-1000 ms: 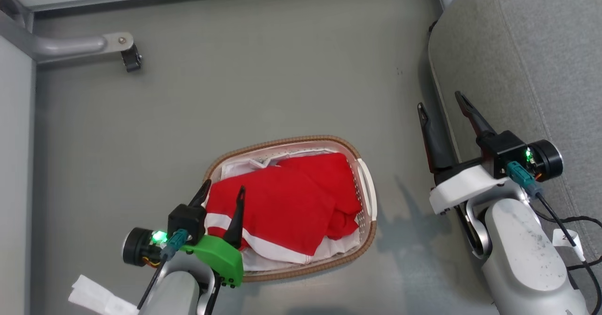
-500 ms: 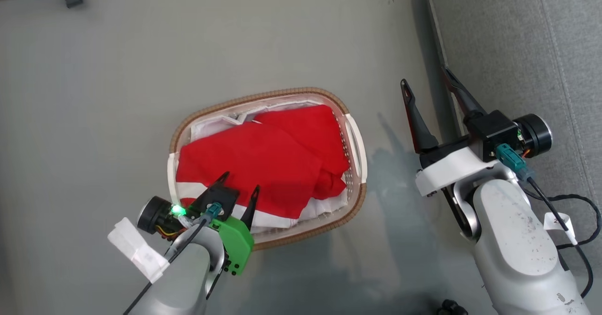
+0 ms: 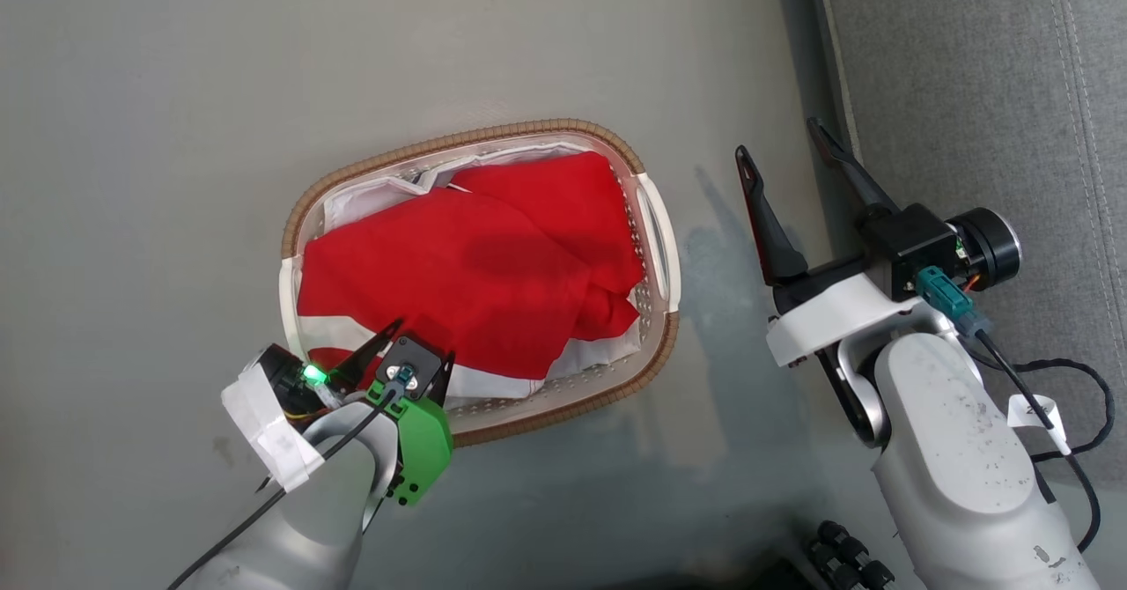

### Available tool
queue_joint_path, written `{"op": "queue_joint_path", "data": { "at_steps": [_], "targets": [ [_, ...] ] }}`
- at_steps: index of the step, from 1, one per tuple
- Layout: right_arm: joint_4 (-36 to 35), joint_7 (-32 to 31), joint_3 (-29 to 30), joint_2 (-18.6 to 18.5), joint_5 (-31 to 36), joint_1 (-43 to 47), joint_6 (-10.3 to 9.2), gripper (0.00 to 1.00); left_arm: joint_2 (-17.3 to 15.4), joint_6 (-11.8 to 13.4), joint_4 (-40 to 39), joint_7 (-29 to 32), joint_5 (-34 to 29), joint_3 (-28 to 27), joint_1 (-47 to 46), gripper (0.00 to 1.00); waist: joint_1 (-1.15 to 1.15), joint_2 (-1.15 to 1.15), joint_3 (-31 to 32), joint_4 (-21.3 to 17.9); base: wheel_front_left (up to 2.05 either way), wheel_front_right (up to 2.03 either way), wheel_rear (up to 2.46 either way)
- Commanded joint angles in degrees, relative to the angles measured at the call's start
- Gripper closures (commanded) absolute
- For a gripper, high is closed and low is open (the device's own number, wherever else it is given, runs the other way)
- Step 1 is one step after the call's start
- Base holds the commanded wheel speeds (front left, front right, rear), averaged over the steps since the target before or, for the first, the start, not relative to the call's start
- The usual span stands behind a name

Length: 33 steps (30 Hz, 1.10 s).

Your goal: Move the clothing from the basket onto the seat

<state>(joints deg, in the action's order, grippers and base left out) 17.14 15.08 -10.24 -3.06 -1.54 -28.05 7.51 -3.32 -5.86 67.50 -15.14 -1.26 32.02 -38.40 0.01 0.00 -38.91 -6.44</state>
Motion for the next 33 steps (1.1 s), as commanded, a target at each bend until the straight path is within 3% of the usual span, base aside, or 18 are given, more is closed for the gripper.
{"op": "queue_joint_path", "data": {
  "at_steps": [1, 16, 25, 33],
  "targets": [
    [0.1, 0.1, -0.1, -0.1, -0.3, -0.7, -0.04, 0.00, -0.5, 0.4, 0.3, 0.0, -0.4, 0.2, -1.5, 0.00, -0.01, 0.00, -0.4, 0.0, 0.00, 0.00, 0.00],
    [-0.1, 0.1, -0.6, 0.0, -0.6, -1.8, -0.04, 0.00, -1.9, 2.6, 0.9, 0.0, 1.5, -0.7, -10.8, 0.00, -0.01, 0.00, -4.2, -0.5, 0.00, 0.00, 0.00],
    [-0.3, 0.1, -2.1, 0.0, -1.1, -3.2, -0.04, 0.00, -3.5, 0.6, 4.8, 2.3, -0.2, 2.1, -18.4, 0.00, -0.01, 0.00, -7.9, -1.9, 0.00, 0.00, 0.00],
    [-0.4, 0.1, -3.2, 0.0, -2.0, -3.5, -0.04, 0.00, -3.0, -1.5, 6.1, 7.6, 0.6, 4.6, -21.6, 0.00, -0.01, 0.00, -10.2, -2.7, 0.00, 0.00, 0.00]
  ]
}}
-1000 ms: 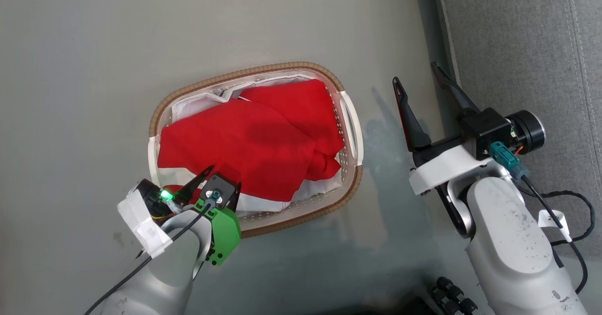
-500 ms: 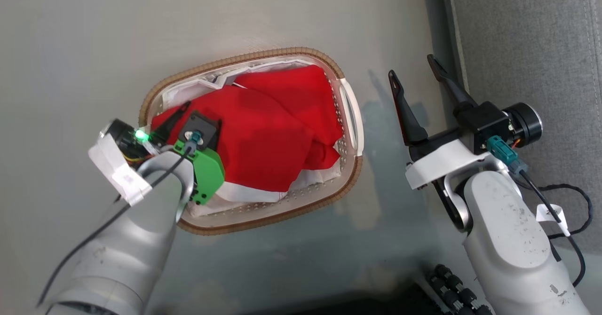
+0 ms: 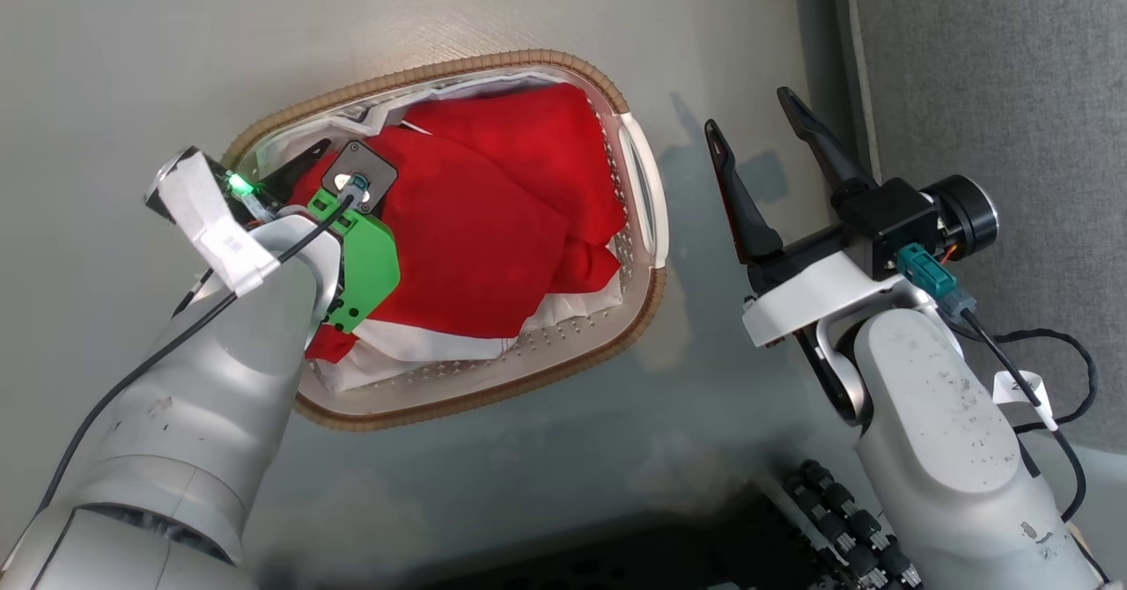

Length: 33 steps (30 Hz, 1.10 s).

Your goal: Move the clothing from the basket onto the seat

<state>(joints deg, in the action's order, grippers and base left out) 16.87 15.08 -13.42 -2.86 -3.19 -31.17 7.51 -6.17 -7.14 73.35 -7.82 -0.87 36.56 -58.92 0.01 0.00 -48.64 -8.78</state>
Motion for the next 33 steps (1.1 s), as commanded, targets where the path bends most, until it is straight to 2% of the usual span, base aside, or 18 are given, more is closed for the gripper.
{"op": "queue_joint_path", "data": {
  "at_steps": [1, 11, 19, 26, 33],
  "targets": [
    [-0.1, 0.1, -0.2, -0.2, -0.4, -0.4, -0.04, 0.00, 0.0, -0.3, 0.2, 0.8, 0.2, 0.6, -1.1, 0.00, -0.01, 0.00, -0.5, -0.4, 0.00, 0.00, 0.00],
    [-0.2, 0.1, -2.0, -0.2, -1.9, -0.8, -0.04, 0.00, 0.2, -0.4, 0.5, 6.0, 4.7, 6.2, -1.9, 0.00, -0.01, 0.00, -2.1, -2.0, 0.00, 0.00, 0.00],
    [0.0, 0.1, -2.7, -0.2, -2.7, -0.8, -0.04, 0.00, 0.2, -0.4, 0.1, 9.7, 11.8, 11.6, 0.1, 0.00, -0.01, 0.00, -2.8, -2.9, 0.00, 0.00, 0.00],
    [0.2, 0.1, -2.7, -0.2, -3.0, -0.6, -0.04, 0.00, -1.1, -0.4, -3.9, 11.7, 19.5, 18.3, 1.0, 0.00, -0.01, 0.00, -3.3, -2.6, 0.00, 0.00, 0.00],
    [0.5, 0.1, -3.2, -0.2, -3.1, -0.6, -0.04, 0.00, -3.9, -0.4, -7.3, 15.3, 26.7, 26.2, -0.5, 0.00, -0.01, 0.00, -3.5, -2.5, 0.00, 0.00, 0.00]
  ]
}}
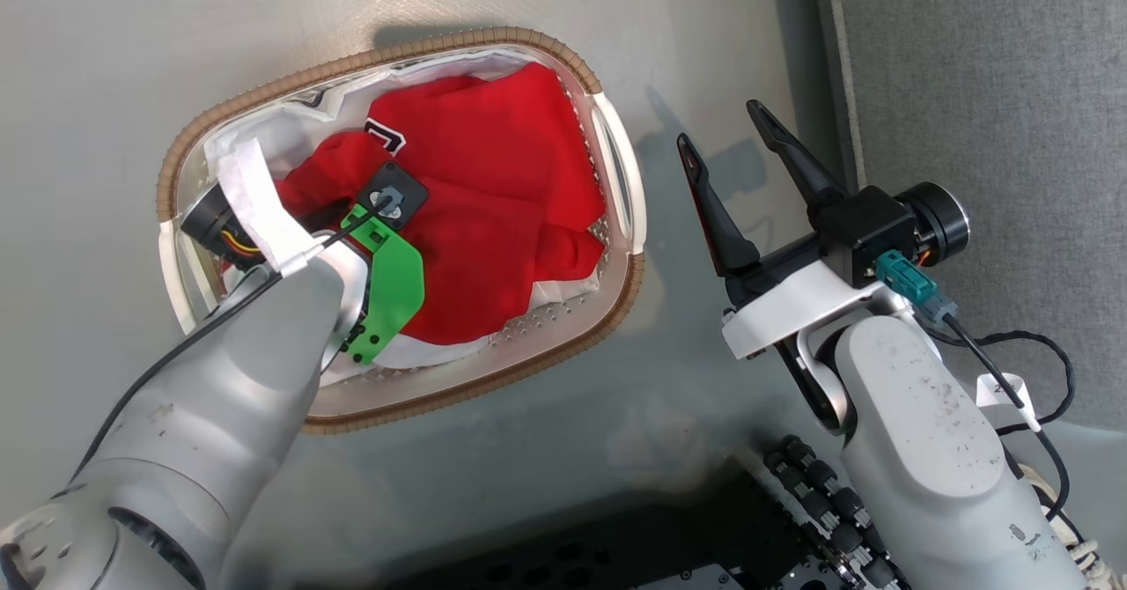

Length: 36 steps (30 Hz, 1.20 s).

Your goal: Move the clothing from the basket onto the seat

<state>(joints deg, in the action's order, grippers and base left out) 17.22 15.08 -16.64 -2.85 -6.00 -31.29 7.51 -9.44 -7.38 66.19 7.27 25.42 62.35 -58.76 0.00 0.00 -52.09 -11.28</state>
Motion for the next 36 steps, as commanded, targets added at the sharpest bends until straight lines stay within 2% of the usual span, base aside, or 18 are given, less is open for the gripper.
{"op": "queue_joint_path", "data": {
  "at_steps": [1, 12, 13, 14, 24, 36],
  "targets": [
    [0.1, 0.1, 0.0, -0.2, -0.3, -0.6, -0.04, 0.00, -0.9, -0.1, -0.2, 0.6, 1.1, 1.1, -1.0, 0.00, 0.00, 0.00, -0.2, 0.0, 0.00, 0.00, 0.00],
    [0.3, 0.1, 0.0, -0.2, 0.0, -0.6, -0.04, 0.00, -2.2, -0.1, 1.1, 7.0, 7.4, 7.6, -2.2, 0.00, 0.00, 0.00, -0.8, 0.1, 0.00, 0.00, 0.00],
    [0.4, 0.1, 0.0, -0.2, 0.1, -0.6, -0.04, 0.00, -2.3, -0.1, 1.1, 7.2, 7.8, 8.0, -2.2, 0.43, 0.00, 0.00, -0.8, 0.1, 0.00, 0.00, 0.00],
    [0.4, 0.1, 0.1, -0.2, 0.2, -0.6, -0.04, 0.00, -2.3, -0.1, 0.9, 6.9, 8.2, 8.2, -2.3, 1.00, 0.00, 0.00, -0.8, 0.2, 0.00, 0.00, 0.00],
    [0.9, 0.1, 0.8, -0.2, 0.6, 0.3, -0.04, 0.00, -1.2, -0.1, 1.6, 3.4, 11.2, 9.5, 0.3, 1.00, 0.00, 0.00, 3.9, 1.1, 0.00, 0.00, 0.00],
    [3.2, 0.1, 2.5, -0.2, 1.9, 5.0, -0.04, 0.00, 2.7, -0.1, 1.8, -8.7, 14.3, 9.7, 6.2, 1.00, 0.00, 0.00, 17.3, 3.9, 0.00, 0.00, 0.00]
  ]
}}
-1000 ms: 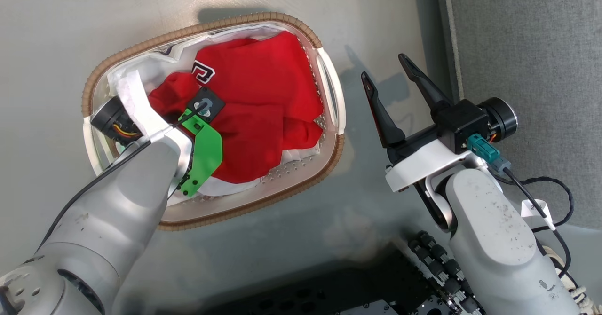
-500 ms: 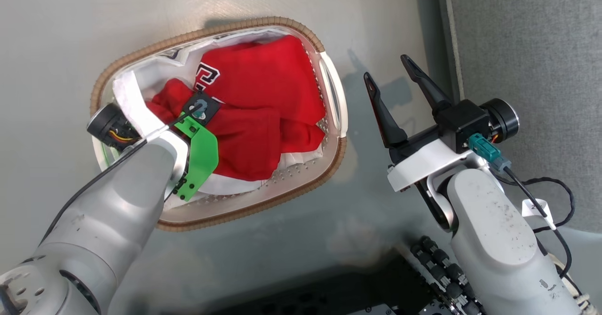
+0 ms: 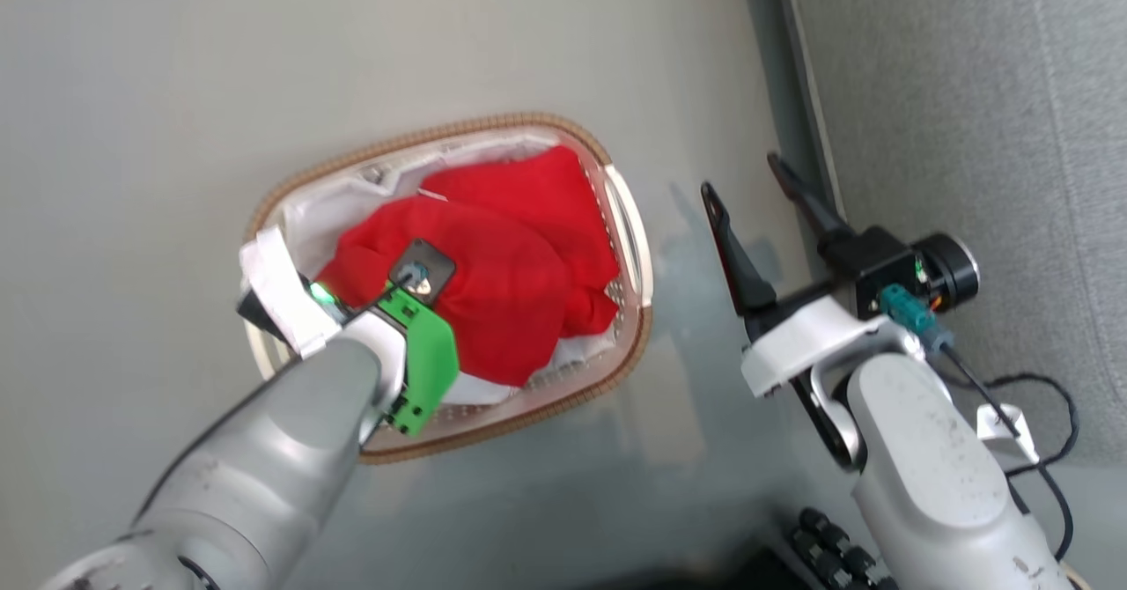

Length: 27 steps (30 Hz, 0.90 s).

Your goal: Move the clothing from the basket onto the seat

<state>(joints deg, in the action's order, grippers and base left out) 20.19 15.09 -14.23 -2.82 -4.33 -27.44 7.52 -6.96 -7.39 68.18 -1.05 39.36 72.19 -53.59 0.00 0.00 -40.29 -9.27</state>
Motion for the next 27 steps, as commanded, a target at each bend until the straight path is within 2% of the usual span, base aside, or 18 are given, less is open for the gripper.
{"op": "queue_joint_path", "data": {
  "at_steps": [1, 9, 15, 22, 27],
  "targets": [
    [0.5, 0.1, 0.2, -0.2, 0.3, 1.6, -0.05, 0.00, 0.6, -0.1, -0.4, -1.9, 1.3, -0.6, 1.6, 1.00, 0.00, 0.00, 7.0, 2.2, 0.00, 0.00, 0.00],
    [2.3, 0.1, 0.8, -0.3, 0.5, 6.0, -0.06, 0.00, 2.1, -0.1, -0.5, -11.5, 5.6, -3.1, 6.2, 1.00, 0.00, 0.00, 16.3, 4.3, 0.00, 0.00, 0.00],
    [2.9, 0.1, 1.0, -0.3, 0.0, 9.2, -0.06, 0.00, 2.9, 0.2, -2.5, -14.2, 7.5, -6.8, 8.7, 1.00, 0.00, 0.00, 21.8, 5.4, 0.00, 0.00, 0.00],
    [3.1, 0.1, 0.9, -0.2, -0.8, 12.5, -0.06, 0.00, 0.2, 3.4, -14.4, -14.2, 4.3, -16.6, 13.1, 1.00, 0.00, 0.00, 27.3, 6.3, 0.00, 0.00, 0.00],
    [3.0, 0.1, 0.6, -0.2, -1.0, 14.7, -0.06, 0.00, -0.8, 4.1, -23.2, -14.2, -0.4, -23.9, 18.0, 1.00, 0.00, 0.00, 30.7, 6.9, 0.00, 0.00, 0.00]
  ]
}}
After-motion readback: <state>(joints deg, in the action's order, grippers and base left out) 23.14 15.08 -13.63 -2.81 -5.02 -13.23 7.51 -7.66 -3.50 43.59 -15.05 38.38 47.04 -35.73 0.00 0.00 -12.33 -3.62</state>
